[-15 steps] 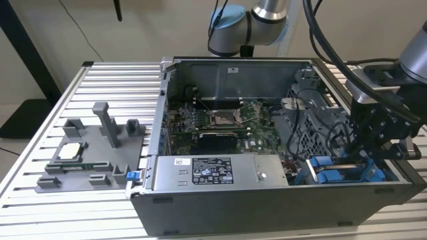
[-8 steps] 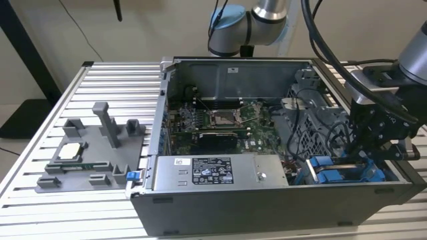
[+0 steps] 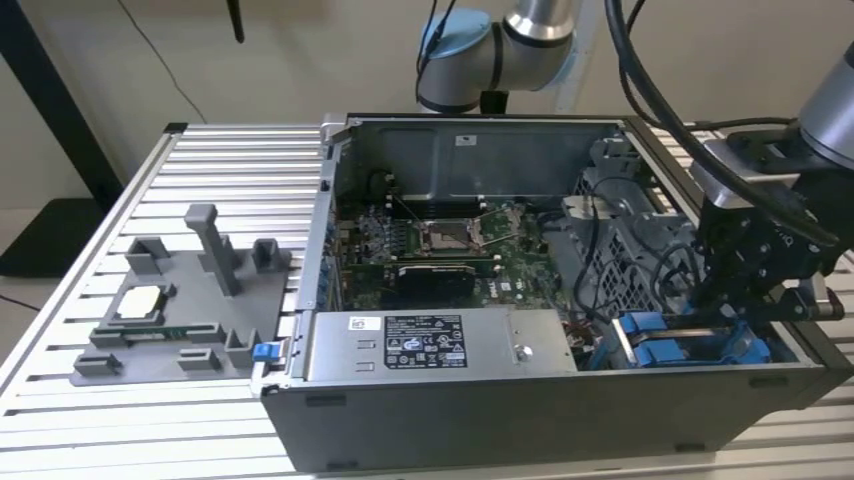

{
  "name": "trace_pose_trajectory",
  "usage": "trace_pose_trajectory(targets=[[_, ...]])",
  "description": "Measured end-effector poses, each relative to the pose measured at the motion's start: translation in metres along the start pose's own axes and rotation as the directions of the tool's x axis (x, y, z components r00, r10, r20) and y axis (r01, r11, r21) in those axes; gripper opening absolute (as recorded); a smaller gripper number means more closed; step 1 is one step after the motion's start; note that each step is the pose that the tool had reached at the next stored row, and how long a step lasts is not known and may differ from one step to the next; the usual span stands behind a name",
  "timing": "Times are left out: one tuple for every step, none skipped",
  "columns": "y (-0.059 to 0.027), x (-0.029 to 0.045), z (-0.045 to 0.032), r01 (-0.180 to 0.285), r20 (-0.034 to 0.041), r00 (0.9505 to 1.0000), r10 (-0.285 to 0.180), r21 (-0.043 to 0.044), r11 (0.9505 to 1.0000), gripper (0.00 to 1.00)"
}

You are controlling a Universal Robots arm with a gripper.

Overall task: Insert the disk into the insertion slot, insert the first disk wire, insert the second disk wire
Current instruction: 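Insert the first disk wire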

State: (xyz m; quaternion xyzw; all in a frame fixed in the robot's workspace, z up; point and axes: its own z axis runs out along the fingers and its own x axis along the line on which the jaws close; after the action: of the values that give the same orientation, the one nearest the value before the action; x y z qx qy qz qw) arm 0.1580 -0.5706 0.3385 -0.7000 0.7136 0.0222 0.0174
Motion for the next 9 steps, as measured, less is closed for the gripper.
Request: trace_pose_trajectory(targets=[[0.0, -0.0002, -0.0047, 0.0, -0.0006, 1.0, 0.0, -0.0005, 1.0, 1.0], [0.0001, -0.0005, -0.0093, 0.0, -0.0006, 1.0, 0.0, -0.0008, 1.0, 1.0], [0.0001, -0.0008, -0.0137, 0.0, -0.0006, 1.0, 0.0, -0.001, 1.0, 1.0], [0.0001, -0.001, -0.0176, 0.0, -0.0008, 1.0, 0.0, -0.0012, 1.0, 1.0], [0.0002, -0.0012, -0.0218, 0.0, -0.0008, 1.0, 0.0, -0.0012, 1.0, 1.0], [0.0002, -0.0015, -0.0253, 0.0, -0.0006, 1.0, 0.0, -0.0012, 1.0, 1.0], [0.0002, -0.0016, -0.0283, 0.0, -0.0007, 1.0, 0.0, -0.0012, 1.0, 1.0], [0.0002, -0.0017, -0.0306, 0.0, -0.0008, 1.0, 0.0, -0.0012, 1.0, 1.0], [0.0002, -0.0018, -0.0311, 0.0, 0.0, 1.0, 0.0, -0.0013, 1.0, 1.0]])
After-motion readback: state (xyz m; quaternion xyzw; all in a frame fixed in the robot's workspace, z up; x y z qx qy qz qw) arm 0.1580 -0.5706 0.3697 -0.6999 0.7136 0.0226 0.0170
